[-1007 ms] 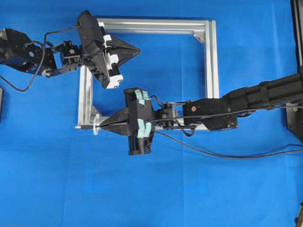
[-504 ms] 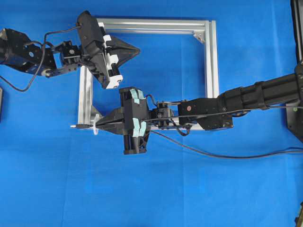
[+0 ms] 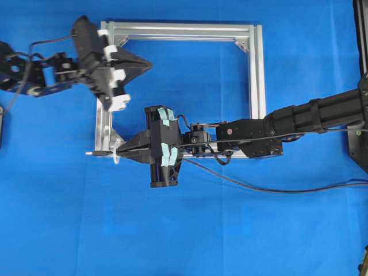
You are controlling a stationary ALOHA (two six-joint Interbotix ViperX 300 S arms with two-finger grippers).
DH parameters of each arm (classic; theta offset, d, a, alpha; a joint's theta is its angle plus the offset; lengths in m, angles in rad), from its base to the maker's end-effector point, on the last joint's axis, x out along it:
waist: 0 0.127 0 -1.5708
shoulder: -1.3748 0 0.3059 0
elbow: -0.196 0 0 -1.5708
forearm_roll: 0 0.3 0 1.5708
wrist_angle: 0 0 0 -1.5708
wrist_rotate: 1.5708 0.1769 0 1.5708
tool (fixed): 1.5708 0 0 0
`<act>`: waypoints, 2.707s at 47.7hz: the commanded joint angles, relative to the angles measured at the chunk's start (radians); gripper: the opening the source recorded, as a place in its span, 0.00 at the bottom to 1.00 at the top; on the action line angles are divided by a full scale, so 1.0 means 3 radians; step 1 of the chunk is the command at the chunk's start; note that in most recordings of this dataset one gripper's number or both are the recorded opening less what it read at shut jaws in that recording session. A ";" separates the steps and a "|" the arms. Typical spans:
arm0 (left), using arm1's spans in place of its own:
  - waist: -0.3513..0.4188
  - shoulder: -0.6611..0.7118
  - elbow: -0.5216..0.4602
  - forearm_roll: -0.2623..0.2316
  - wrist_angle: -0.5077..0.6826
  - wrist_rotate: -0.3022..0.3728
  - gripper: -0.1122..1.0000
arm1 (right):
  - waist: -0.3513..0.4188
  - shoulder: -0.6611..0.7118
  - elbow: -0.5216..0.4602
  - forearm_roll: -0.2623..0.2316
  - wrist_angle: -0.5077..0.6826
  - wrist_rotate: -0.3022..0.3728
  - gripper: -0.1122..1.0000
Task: Insert the wire through the string loop located on the left side.
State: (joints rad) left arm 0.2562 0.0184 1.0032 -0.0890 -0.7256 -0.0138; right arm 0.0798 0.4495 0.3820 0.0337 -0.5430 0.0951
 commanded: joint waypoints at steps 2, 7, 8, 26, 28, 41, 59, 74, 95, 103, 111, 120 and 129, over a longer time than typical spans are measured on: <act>-0.0005 -0.0291 0.0210 0.0010 -0.0020 -0.0020 0.10 | -0.0010 -0.0077 -0.0046 0.0010 -0.0010 0.0005 0.10; -0.0010 -0.0527 0.0465 0.0010 -0.0020 -0.0041 0.10 | -0.0015 -0.0072 -0.0046 0.0010 -0.0010 0.0005 0.10; -0.0010 -0.0568 0.0511 0.0010 -0.0020 -0.0041 0.10 | -0.0010 -0.0072 -0.0046 0.0010 -0.0010 0.0005 0.10; 0.0005 -0.1202 0.1094 0.0010 -0.0015 -0.0041 0.10 | -0.0026 -0.0077 -0.0031 0.0010 -0.0005 0.0005 0.10; 0.0005 -0.1248 0.1115 0.0010 -0.0015 -0.0041 0.10 | -0.0026 -0.0072 -0.0026 0.0010 -0.0005 0.0005 0.10; -0.0215 -0.1319 0.1156 0.0026 -0.0015 -0.0046 0.10 | -0.0031 -0.0077 -0.0026 0.0010 0.0010 0.0005 0.10; -0.1268 -0.1442 0.1227 0.0026 0.0015 -0.0041 0.10 | -0.0041 -0.0072 -0.0031 0.0010 0.0010 0.0005 0.10; -0.1473 -0.1401 0.1176 0.0026 0.0128 -0.0010 0.10 | -0.0051 -0.0077 -0.0026 0.0010 0.0010 0.0005 0.10; -0.1468 -0.1401 0.1171 0.0026 0.0266 -0.0092 0.35 | -0.0051 -0.0077 -0.0031 0.0010 0.0020 0.0005 0.10; -0.1468 -0.1427 0.1161 0.0026 0.0266 -0.0118 0.81 | -0.0051 -0.0077 -0.0031 0.0010 0.0020 0.0005 0.10; -0.1468 -0.1406 0.1145 0.0026 0.0281 -0.0174 0.92 | -0.0051 -0.0077 -0.0026 0.0010 0.0020 0.0005 0.10; -0.1488 -0.1140 0.1028 0.0026 0.0409 -0.0184 0.91 | -0.0051 -0.0072 -0.0036 0.0010 0.0020 0.0005 0.10; -0.1498 -0.0670 0.0885 0.0026 0.0399 -0.0184 0.91 | -0.0051 -0.0077 -0.0031 0.0010 0.0020 0.0005 0.10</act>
State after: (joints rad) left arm -0.1887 -0.2270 1.2962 -0.0844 -0.5983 -0.0675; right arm 0.0675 0.4495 0.3820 0.0337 -0.5338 0.0951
